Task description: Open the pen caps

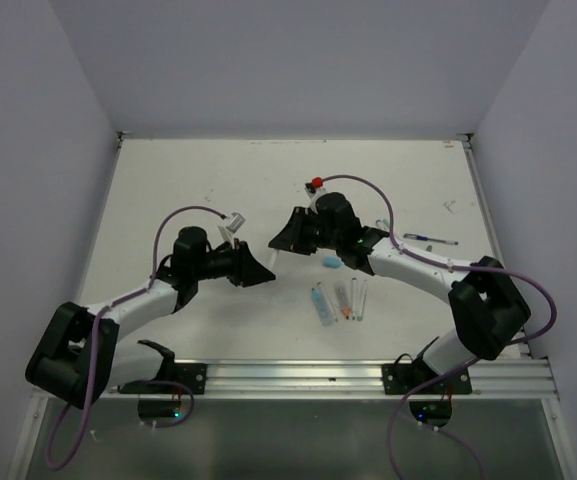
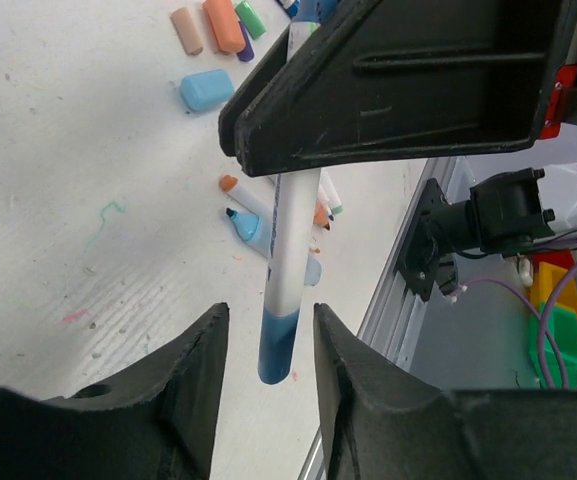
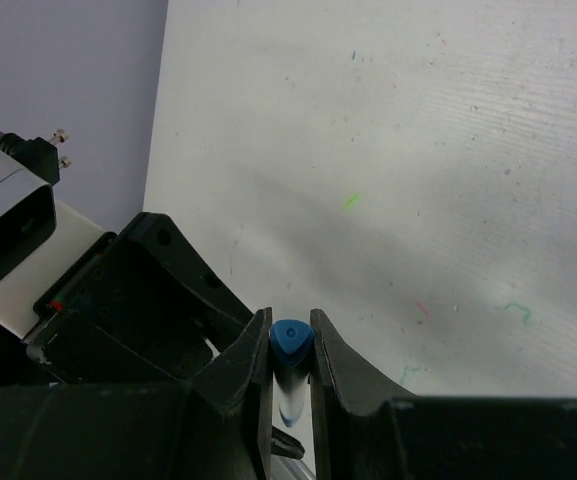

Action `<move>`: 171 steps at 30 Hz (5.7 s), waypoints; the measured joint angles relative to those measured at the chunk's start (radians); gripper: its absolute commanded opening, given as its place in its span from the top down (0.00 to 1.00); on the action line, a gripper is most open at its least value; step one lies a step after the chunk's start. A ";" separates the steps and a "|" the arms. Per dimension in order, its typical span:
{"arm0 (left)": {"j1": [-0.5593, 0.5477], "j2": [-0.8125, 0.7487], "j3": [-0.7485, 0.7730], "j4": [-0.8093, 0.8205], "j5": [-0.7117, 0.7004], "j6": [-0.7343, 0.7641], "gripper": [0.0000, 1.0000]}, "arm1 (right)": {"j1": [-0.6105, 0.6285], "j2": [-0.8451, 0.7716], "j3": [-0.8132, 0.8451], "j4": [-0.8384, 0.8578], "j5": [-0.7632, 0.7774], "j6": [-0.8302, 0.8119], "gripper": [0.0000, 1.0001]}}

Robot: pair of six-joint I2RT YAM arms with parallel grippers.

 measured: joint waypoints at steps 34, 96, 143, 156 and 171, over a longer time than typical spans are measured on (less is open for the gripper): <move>-0.169 -0.027 -0.048 -0.016 -0.214 0.016 1.00 | -0.491 0.028 0.184 -0.270 -0.202 -0.098 1.00; 0.015 0.101 0.235 0.041 -0.369 -0.106 0.57 | 0.052 0.124 0.020 -0.541 0.114 -0.277 0.88; 0.003 -0.462 -0.225 -0.535 -0.632 -0.195 0.79 | -0.490 -0.110 0.131 -0.798 0.287 -0.294 0.50; 0.003 -0.370 -0.188 -0.617 -0.582 -0.229 0.65 | -0.491 -0.171 0.098 -0.762 0.258 -0.294 0.50; -0.125 -0.089 -0.197 -0.273 -0.380 -0.321 0.73 | -0.494 -0.222 0.053 -0.753 0.255 -0.291 0.50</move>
